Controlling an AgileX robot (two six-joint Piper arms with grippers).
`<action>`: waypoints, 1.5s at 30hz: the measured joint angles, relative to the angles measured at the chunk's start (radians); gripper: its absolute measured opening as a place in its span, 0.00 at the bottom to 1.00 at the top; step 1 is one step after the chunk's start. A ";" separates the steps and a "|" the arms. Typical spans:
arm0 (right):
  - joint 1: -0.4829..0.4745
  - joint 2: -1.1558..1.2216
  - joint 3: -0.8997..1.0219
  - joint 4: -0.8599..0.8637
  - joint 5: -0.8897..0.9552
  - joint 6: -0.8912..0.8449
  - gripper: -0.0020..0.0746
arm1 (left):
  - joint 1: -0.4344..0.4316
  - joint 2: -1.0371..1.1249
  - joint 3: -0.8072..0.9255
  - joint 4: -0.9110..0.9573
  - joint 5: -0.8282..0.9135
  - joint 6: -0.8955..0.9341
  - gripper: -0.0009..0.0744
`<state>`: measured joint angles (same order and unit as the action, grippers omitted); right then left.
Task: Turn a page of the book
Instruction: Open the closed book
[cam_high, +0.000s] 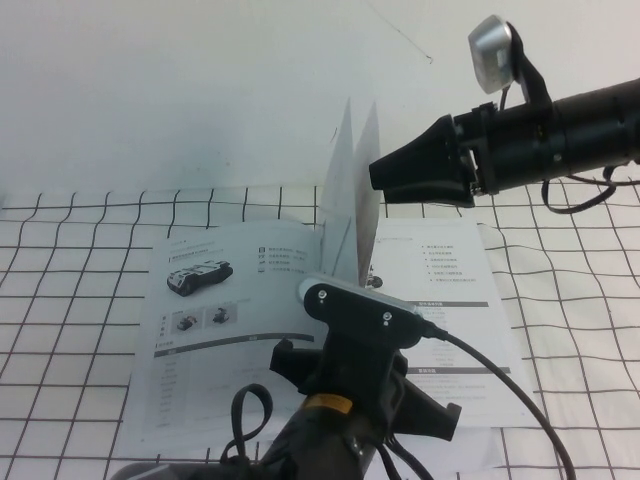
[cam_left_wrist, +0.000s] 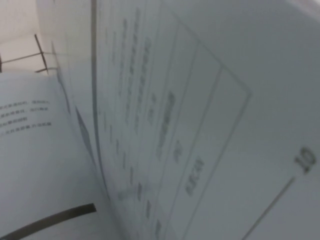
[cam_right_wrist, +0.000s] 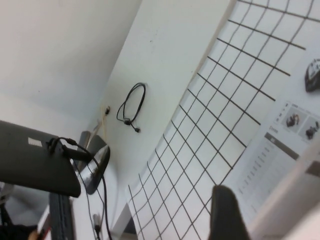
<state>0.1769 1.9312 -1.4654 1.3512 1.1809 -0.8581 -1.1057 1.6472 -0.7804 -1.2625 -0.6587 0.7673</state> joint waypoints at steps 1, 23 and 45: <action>0.000 -0.014 0.000 -0.008 0.001 -0.002 0.53 | 0.000 0.000 0.000 -0.020 -0.004 0.000 0.01; 0.000 -0.124 0.008 -0.544 -0.048 0.026 0.08 | 0.000 0.000 0.000 -0.357 -0.173 0.130 0.01; 0.096 0.201 0.009 -0.631 -0.220 0.057 0.03 | 0.320 0.000 0.000 -0.499 0.309 0.266 0.01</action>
<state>0.2728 2.1326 -1.4560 0.7199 0.9607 -0.8013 -0.7862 1.6472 -0.7804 -1.7619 -0.3499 1.0332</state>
